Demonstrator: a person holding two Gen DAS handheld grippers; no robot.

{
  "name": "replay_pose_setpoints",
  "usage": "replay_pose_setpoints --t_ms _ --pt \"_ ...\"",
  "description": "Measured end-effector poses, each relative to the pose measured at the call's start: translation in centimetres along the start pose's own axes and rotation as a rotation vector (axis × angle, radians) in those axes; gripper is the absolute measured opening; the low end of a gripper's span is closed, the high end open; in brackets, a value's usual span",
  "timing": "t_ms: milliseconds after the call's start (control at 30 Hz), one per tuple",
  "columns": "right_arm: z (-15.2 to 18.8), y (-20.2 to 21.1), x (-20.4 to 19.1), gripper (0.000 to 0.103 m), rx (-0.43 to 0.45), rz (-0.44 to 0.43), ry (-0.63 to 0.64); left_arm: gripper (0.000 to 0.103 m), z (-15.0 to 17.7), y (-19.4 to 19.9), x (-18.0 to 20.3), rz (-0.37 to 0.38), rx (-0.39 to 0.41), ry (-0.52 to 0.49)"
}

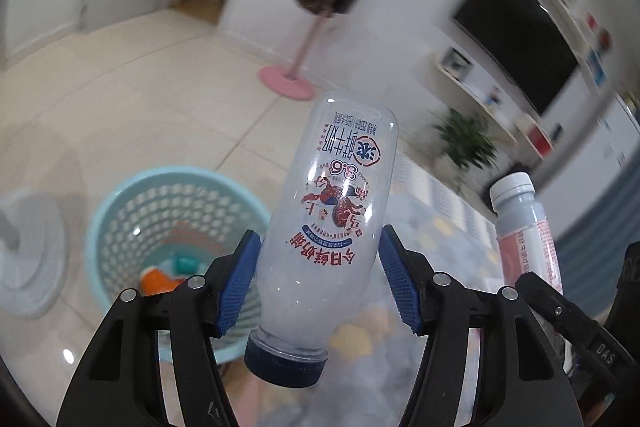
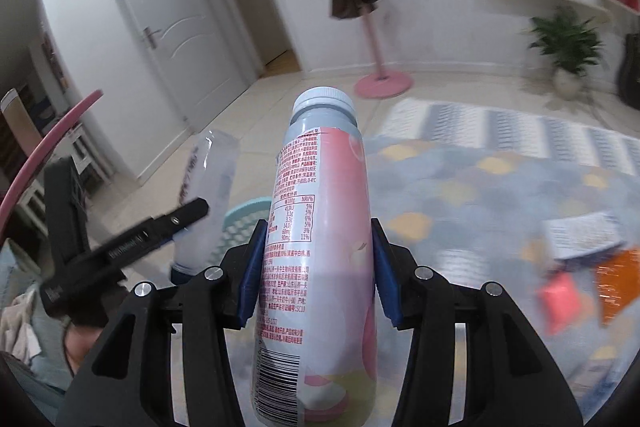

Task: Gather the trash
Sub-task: 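Carry both bottles over the blue basket and open both tools to drop them, then swing both open tools back toward the table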

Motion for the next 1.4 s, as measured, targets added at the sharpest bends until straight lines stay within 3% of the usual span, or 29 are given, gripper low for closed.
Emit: replay_pose_setpoints --t_ms 200,267,433,567,667,1033,1200,1400 --pt "0.6 -8.6 -4.4 0.046 -0.119 -0.04 0.011 0.059 -0.4 -1.9 -6.6 -0.035 -0.021 0.141" --pt "1.0 -11.5 -4.9 0.046 -0.169 -0.049 -0.005 0.059 -0.2 -2.8 -8.1 -0.095 -0.036 0.16" --pt "2.2 -16.2 -5.8 0.046 -0.269 -0.05 -0.03 0.06 -0.1 -4.6 -10.3 -0.162 -0.08 0.183" --pt "1.9 -17.0 -5.2 0.051 -0.273 -0.052 -0.065 0.066 0.0 -4.6 -11.1 -0.192 -0.092 0.174" --pt "1.4 -16.0 -4.5 0.055 -0.243 -0.045 -0.068 0.071 -0.2 -3.9 -11.1 -0.195 -0.074 0.176" --pt "1.6 -8.9 -2.1 0.055 -0.152 -0.004 -0.05 0.071 -0.1 -1.3 -6.7 -0.092 0.008 0.127" --pt "0.2 -0.9 0.5 0.055 -0.014 0.08 -0.011 0.071 0.5 0.3 -0.5 0.033 0.048 0.042" --pt "1.3 9.8 5.7 0.055 0.122 0.262 0.012 0.072 3.9 -1.0 9.5 0.15 -0.013 -0.156"
Point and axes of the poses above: each gripper's, at about its wrist camera, not at the fingertips, and y roughly against the way its jaws point, x to its right, z to its underside, the point moved 2 cm from there along -y, roughly the way its jaws point, and after that the axes turned 1 degree about -z, right-handed, at the moved point
